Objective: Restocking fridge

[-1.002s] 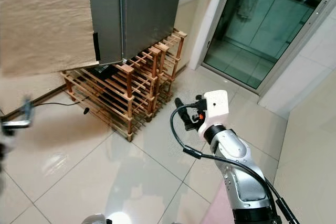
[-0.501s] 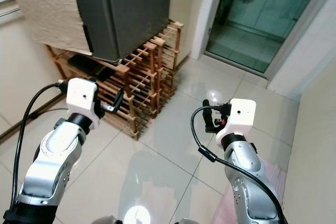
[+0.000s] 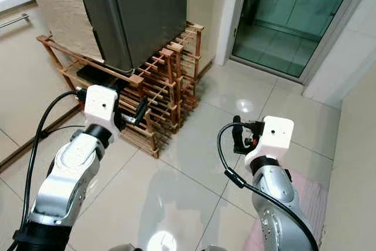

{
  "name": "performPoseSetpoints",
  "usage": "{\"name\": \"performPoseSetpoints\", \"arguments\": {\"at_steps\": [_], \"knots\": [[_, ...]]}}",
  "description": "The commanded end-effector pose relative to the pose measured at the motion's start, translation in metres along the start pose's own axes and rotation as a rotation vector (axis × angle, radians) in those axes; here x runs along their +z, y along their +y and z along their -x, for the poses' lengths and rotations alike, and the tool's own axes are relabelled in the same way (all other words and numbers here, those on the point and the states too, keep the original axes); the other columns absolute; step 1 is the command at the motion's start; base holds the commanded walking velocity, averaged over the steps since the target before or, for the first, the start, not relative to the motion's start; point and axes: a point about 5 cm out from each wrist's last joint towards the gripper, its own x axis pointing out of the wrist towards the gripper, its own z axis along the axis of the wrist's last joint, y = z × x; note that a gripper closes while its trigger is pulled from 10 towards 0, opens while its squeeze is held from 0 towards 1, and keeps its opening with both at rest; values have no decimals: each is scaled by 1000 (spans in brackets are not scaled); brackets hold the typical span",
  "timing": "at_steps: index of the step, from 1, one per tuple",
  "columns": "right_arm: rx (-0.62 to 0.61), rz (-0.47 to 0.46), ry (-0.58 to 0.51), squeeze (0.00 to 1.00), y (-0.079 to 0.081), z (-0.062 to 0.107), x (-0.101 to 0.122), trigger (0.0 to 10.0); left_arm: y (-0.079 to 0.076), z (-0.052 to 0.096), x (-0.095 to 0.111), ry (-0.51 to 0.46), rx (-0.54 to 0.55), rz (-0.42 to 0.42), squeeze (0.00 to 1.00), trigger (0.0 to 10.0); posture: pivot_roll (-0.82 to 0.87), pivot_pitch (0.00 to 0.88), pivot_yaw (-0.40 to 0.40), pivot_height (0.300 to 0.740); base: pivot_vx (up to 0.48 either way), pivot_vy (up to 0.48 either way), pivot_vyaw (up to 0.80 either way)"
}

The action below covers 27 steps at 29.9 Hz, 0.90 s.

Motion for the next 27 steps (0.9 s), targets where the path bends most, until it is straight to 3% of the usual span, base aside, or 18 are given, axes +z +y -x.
{"name": "performPoseSetpoints", "arguments": {"at_steps": [1, 5, 27], "knots": [[5, 7, 4, 0, 2, 0, 2, 10000, 1, 2, 3, -12, -7, -15, 0, 10000, -62, 43, 18, 740, 0, 0, 0], [0, 2, 30, 0, 1, -1, -2, 10000, 5, 7, 3, -17, 12, -15, 0, 10000, -55, 47, 2, 740, 0, 74, -100], [-3, -22, 33, 0, 4, -3, -4, 10000, 15, 3, 8, -27, 8, -34, 0, 10000, -44, 15, 30, 740, 0, 469, -800]]}}
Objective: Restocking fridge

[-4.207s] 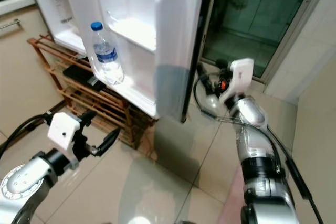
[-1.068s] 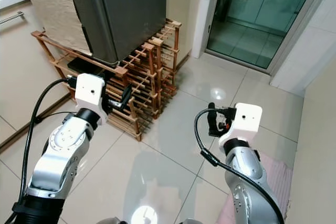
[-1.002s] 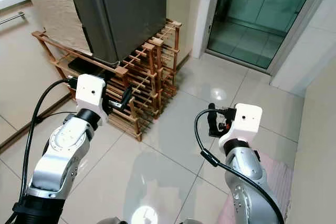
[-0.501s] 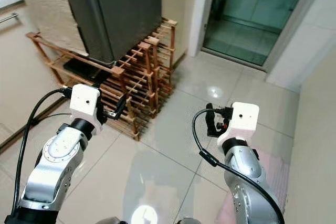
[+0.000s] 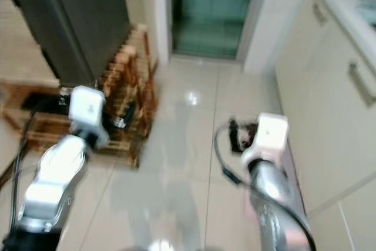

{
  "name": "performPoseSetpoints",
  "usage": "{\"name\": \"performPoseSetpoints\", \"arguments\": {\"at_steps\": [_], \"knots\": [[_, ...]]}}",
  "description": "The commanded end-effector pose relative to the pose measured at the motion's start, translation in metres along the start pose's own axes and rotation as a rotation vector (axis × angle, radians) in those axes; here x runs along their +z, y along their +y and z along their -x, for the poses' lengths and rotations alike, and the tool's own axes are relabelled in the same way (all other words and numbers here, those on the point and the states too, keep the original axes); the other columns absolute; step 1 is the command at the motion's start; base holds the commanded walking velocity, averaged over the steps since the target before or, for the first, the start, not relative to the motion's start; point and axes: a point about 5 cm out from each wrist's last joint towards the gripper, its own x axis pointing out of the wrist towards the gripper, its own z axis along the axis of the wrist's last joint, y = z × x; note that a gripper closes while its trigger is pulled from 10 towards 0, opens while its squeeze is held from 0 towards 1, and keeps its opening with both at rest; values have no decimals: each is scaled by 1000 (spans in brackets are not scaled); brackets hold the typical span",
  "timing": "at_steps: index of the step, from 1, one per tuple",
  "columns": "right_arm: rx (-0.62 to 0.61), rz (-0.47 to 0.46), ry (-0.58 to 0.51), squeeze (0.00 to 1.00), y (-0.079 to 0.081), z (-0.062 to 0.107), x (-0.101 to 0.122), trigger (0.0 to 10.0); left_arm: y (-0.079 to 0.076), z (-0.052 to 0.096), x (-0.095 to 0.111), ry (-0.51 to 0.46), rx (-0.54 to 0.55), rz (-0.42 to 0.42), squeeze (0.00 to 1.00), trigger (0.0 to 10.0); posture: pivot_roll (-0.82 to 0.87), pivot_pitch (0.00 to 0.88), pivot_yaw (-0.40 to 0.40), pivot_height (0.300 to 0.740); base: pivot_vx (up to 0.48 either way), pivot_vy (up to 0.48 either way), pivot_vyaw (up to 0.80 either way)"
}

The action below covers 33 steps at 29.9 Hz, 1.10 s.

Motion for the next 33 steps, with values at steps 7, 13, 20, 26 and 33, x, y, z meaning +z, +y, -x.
{"name": "performPoseSetpoints", "arguments": {"at_steps": [7, 13, 20, 26, 33], "knots": [[66, 31, -24, 0, 11, -3, 3, 10000, 12, 6, -2, 5, 37, -13, 0, 10000, -36, 0, 17, 740, 0, 469, -191], [96, 41, -31, 0, 14, -6, 5, 10000, 15, 10, -5, 13, 52, -22, 0, 10000, -27, 0, -3, 740, 0, 470, 0], [95, 23, -44, 0, 16, -11, 9, 10000, 16, 9, -3, 5, 57, -32, 0, 10000, -29, 0, -8, 740, 0, 469, -182], [92, 17, -46, 0, 18, -10, 8, 10000, 17, 10, -3, 5, 54, -34, 0, 10000, -46, 0, 10, 740, 0, 469, -773], [95, 21, -51, 0, 19, -10, 9, 10000, 18, 7, 0, -5, 46, -44, 0, 10000, -38, 0, 5, 740, 0, 469, -800]]}}
